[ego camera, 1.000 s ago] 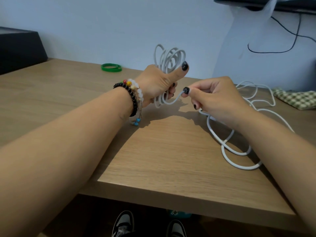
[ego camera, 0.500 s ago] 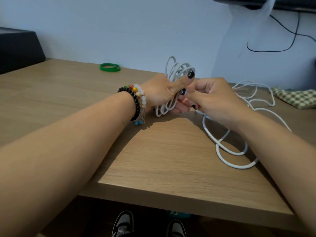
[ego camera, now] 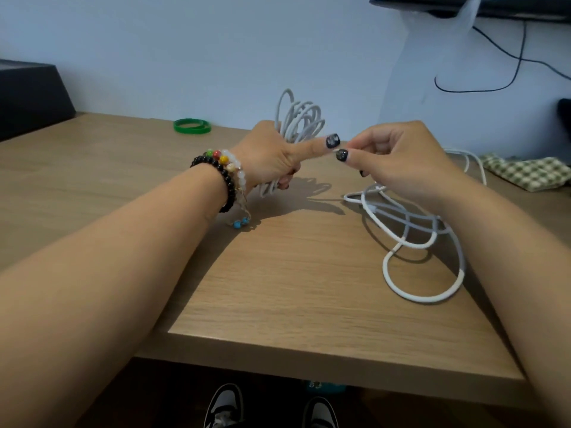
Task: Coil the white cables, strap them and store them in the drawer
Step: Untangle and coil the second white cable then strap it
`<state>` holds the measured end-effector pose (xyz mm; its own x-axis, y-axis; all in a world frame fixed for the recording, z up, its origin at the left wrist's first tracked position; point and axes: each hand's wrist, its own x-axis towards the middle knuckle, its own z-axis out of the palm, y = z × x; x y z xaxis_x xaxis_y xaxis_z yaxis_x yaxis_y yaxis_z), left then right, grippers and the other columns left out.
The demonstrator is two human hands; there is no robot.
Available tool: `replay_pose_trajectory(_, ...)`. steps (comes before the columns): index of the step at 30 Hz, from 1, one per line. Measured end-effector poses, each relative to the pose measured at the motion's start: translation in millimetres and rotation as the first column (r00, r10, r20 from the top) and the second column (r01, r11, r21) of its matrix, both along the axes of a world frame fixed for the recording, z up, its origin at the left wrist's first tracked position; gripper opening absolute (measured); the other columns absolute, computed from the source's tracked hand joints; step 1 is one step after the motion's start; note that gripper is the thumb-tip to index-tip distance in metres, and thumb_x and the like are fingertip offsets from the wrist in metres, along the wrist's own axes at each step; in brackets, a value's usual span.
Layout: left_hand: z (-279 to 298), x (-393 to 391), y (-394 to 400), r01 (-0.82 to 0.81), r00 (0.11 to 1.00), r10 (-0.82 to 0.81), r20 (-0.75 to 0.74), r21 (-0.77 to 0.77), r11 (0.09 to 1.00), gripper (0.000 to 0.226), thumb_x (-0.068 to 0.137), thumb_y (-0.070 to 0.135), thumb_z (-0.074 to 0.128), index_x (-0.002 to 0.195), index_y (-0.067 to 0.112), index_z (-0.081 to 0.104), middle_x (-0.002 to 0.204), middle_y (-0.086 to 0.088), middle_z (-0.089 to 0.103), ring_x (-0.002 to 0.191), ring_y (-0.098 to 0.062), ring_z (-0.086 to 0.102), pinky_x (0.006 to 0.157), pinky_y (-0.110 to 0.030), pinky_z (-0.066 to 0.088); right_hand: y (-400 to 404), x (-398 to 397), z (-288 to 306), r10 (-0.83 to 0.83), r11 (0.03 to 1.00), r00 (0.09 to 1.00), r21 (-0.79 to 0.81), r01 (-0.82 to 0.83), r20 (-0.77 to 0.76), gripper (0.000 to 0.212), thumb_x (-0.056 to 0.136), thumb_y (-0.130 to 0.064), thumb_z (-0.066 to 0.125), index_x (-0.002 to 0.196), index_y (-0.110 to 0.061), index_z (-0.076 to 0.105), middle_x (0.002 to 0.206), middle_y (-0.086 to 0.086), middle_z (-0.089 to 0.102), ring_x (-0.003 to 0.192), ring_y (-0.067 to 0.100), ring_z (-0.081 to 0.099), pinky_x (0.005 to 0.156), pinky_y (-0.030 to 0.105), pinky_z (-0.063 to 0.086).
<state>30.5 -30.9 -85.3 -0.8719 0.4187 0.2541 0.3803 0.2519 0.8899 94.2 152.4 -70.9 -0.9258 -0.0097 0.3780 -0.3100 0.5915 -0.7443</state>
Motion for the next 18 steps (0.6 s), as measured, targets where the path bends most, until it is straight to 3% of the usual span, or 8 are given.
replay_pose_trajectory(3,-0.5,3.7,1.2,0.019,1.000,-0.021,-0.011,-0.197,0.980,0.067,0.051,0.064,0.080,0.075,0.005,0.059,0.058,-0.014,0.053,0.047,-0.020,0.048,0.053,-0.030,0.046,2.3,-3.9,-4.7,-0.030,0.998,0.998,0.058,0.034,-0.055,0.007,0.085,-0.019,0.073,0.078,-0.021,0.073,0.065,-0.002,0.063,0.050,-0.003,0.049,0.051,0.008,0.038)
replay_pose_trajectory(6,-4.5,0.7,3.1,-0.015,0.999,0.004,-0.036,-0.327,0.945,0.045,0.067,0.047,0.083,0.075,0.011,0.057,0.055,-0.005,0.055,0.045,-0.016,0.051,0.051,-0.028,0.047,-0.8,-8.5,-11.4,-0.052,0.996,0.987,0.067,0.063,-0.153,0.020,0.084,-0.017,0.073,0.070,-0.031,0.069,0.064,-0.005,0.062,0.056,-0.003,0.049,0.057,0.011,0.040)
replay_pose_trajectory(11,-8.0,2.0,10.7,-0.059,0.992,0.020,-0.128,-0.315,0.947,0.029,0.083,0.036,0.073,0.082,0.011,0.059,0.056,-0.001,0.054,0.049,-0.018,0.054,0.053,-0.038,0.056,-6.9,-8.5,-13.6,-0.031,0.998,0.956,0.036,0.043,-0.292,0.014,0.083,-0.013,0.071,0.081,-0.027,0.072,0.075,-0.014,0.067,0.072,0.002,0.062,0.071,0.017,0.051)
replay_pose_trajectory(15,-7.8,5.3,15.8,-0.066,0.979,-0.005,-0.202,-0.343,0.937,0.028,0.090,0.037,0.064,0.089,0.009,0.061,0.058,0.000,0.052,0.041,-0.008,0.047,0.053,-0.032,0.049,-8.8,-7.9,-14.2,-0.024,0.997,0.943,0.063,0.047,-0.332,0.016,0.084,-0.013,0.070,0.082,-0.029,0.071,0.078,-0.016,0.067,0.076,0.004,0.064,0.074,0.020,0.053)
replay_pose_trajectory(18,-7.8,7.4,16.7,0.013,0.995,-0.034,-0.090,-0.226,0.974,0.023,0.094,0.034,0.058,0.089,0.011,0.057,0.055,0.000,0.046,0.043,-0.013,0.041,0.046,-0.029,0.041,-7.7,-9.7,-14.3,-0.047,0.998,0.947,0.034,0.061,-0.319,0.016,0.084,-0.017,0.071,0.077,-0.032,0.069,0.070,-0.020,0.065,0.070,0.000,0.061,0.070,0.020,0.051)
